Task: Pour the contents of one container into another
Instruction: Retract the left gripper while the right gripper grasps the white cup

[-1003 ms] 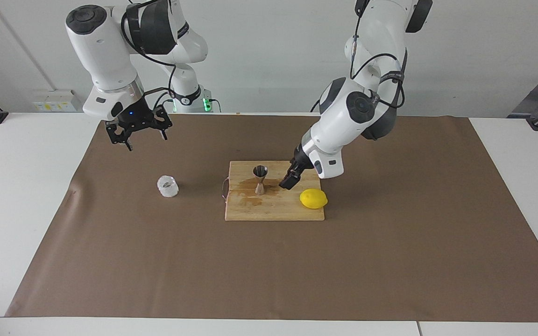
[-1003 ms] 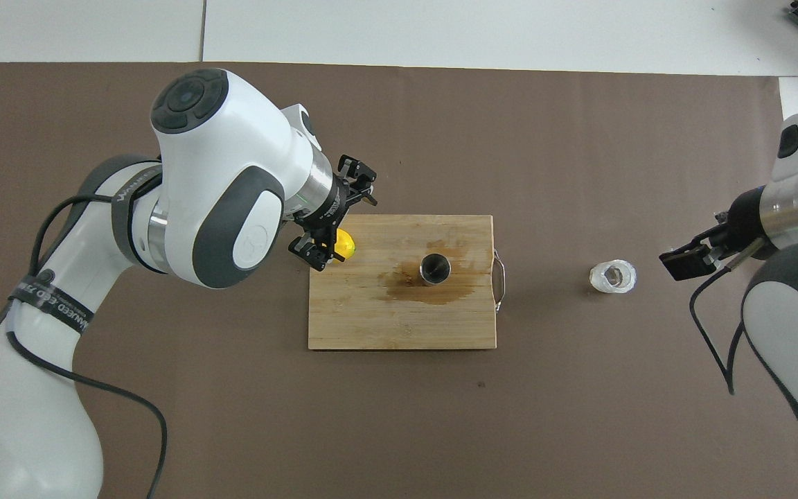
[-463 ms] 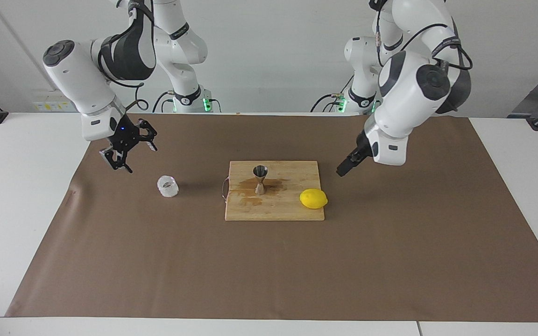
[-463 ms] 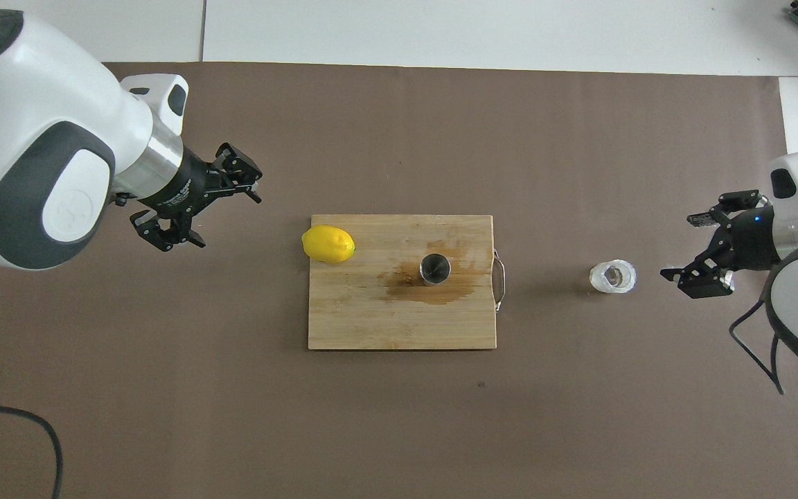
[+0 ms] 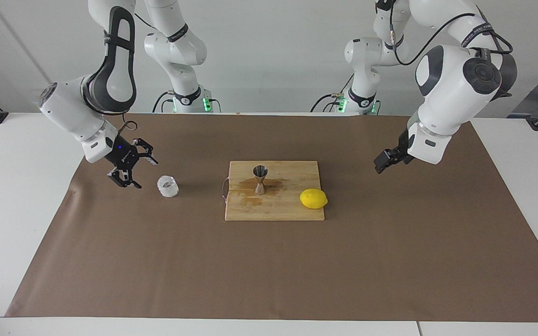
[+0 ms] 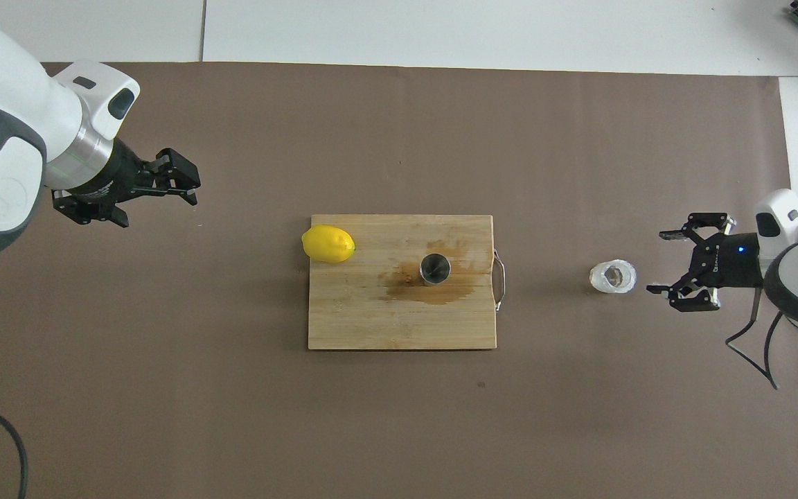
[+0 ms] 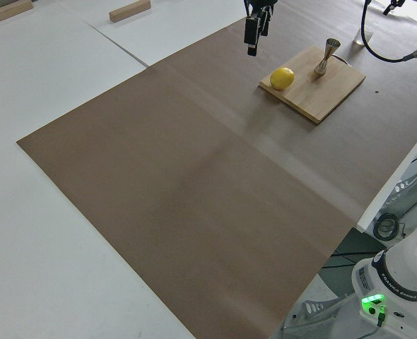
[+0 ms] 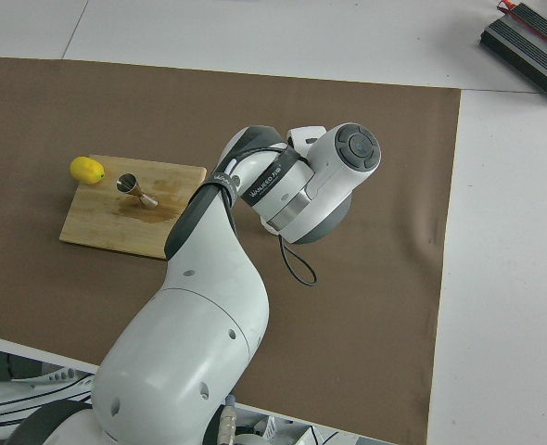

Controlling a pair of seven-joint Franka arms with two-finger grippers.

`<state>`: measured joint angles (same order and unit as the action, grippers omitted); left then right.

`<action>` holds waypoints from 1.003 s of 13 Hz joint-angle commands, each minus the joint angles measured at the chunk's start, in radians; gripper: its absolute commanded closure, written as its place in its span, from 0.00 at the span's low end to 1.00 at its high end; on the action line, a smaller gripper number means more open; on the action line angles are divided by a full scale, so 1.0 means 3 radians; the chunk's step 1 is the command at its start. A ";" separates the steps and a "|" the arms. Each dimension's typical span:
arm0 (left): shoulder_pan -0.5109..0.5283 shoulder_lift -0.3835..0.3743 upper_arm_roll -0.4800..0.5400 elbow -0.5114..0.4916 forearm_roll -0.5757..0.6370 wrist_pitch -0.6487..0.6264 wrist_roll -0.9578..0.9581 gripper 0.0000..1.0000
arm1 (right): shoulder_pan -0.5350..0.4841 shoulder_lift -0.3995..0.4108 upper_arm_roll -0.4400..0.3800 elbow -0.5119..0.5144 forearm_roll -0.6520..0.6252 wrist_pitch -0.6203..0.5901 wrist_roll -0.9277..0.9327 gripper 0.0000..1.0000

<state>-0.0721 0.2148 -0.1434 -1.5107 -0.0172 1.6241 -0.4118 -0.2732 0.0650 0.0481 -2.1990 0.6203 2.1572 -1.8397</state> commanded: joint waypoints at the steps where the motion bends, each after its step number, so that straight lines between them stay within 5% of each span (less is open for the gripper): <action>1: 0.0142 0.0000 -0.0028 0.0050 0.0180 -0.0075 0.0725 0.00 | -0.0081 0.0105 0.0029 -0.0079 0.0274 0.0085 -0.0564 0.00; 4: 0.0367 -0.0015 -0.0023 0.0055 0.0155 -0.0101 0.1723 0.00 | -0.0148 0.0222 0.0034 -0.0166 0.0529 0.0116 -0.1009 0.00; 9: 0.0440 -0.0260 -0.0008 0.0045 0.0139 -0.0112 0.1069 0.00 | -0.0204 0.0549 0.0034 -0.0166 0.0958 0.0019 -0.1469 0.00; 13: 0.0496 -0.0480 -0.0008 0.0010 0.0134 -0.0101 0.1365 0.00 | -0.0132 0.0602 0.0034 -0.0176 0.1210 -0.0006 -0.1568 0.00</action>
<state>0.0632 0.1189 -0.1418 -1.4924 0.0159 1.6107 -0.0612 -0.3111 0.2501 0.0498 -2.2499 0.9460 2.1665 -2.2886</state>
